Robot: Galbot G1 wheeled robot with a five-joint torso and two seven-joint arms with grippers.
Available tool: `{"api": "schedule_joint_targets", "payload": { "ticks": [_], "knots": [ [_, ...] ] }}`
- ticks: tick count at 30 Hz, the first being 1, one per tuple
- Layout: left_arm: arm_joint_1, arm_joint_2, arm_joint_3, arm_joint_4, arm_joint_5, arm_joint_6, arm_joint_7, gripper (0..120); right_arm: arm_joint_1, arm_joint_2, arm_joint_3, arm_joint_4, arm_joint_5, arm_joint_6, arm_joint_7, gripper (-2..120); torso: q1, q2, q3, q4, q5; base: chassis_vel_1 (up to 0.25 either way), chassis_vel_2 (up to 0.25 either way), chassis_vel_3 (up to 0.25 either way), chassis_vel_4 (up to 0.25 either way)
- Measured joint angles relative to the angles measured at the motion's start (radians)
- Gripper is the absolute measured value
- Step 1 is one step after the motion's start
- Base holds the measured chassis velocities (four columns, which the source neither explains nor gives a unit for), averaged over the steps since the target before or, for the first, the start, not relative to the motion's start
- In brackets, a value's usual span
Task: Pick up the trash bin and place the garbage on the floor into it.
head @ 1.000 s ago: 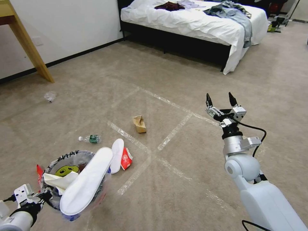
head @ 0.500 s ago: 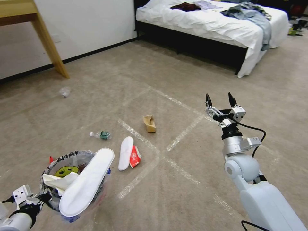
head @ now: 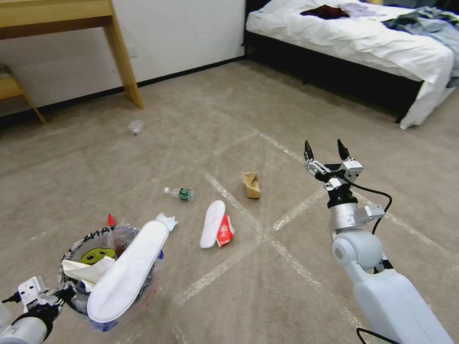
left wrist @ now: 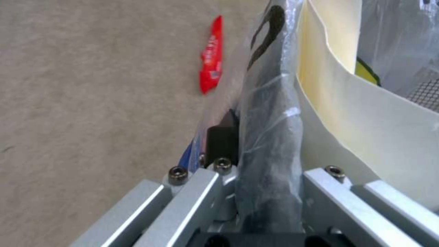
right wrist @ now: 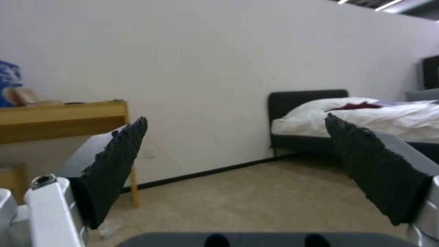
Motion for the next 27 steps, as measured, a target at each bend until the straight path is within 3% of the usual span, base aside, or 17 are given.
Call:
{"api": "schedule_joint_targets", "payload": {
  "ticks": [27],
  "knots": [
    [-0.016, 0.007, 0.006, 0.02, 0.021, -0.012, 0.002, 1, 0.003, 0.024, 0.006, -0.029, -0.034, 0.021, -0.034, 99, 0.0, 0.0, 0.0, 0.0, 0.0, 0.015, 0.014, 0.011, 0.012]
  ]
}}
